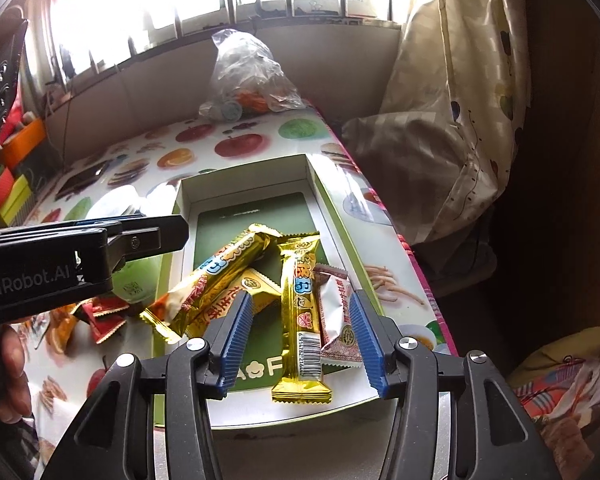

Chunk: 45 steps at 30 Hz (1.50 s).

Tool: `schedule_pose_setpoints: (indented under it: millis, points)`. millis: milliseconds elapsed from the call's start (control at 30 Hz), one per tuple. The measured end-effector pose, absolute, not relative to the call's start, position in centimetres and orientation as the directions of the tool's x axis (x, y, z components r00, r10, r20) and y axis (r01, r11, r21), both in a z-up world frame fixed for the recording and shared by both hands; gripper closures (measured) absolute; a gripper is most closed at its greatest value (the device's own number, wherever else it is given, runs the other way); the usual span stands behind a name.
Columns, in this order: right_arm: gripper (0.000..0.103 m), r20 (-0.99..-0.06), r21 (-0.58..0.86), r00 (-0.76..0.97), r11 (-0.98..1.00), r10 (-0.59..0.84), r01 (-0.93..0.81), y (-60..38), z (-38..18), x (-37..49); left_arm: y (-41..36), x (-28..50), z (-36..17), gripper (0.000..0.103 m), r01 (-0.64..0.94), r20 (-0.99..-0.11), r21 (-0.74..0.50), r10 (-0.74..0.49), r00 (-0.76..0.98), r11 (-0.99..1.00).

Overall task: Organize snacks
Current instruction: 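Lower the gold bar into the box and open the left tool while the right tool releases the white-red candy, then move both open tools back to the snack pile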

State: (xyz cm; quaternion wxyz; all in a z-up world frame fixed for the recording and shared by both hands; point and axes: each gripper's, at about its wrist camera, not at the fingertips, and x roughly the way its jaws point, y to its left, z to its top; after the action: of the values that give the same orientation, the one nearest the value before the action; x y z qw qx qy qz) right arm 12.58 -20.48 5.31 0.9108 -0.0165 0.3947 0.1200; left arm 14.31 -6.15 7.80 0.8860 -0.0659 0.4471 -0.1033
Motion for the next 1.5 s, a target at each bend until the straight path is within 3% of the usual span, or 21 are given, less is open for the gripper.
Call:
schedule_pose_setpoints:
  millis: [967,1500]
  points:
    - [0.053,-0.696,0.128,0.606,0.897,0.385,-0.424,-11.6,6.1,9.2,6.3,5.8,6.6,0.061,-0.135,-0.778,-0.205,-0.078,0.623,0.969]
    - [0.053,-0.764,0.107,0.488,0.829,0.422,-0.548,-5.2,2.2,9.3,14.1,2.9,3.0,0.061,-0.325,-0.828,-0.19,0.026,0.56,0.927]
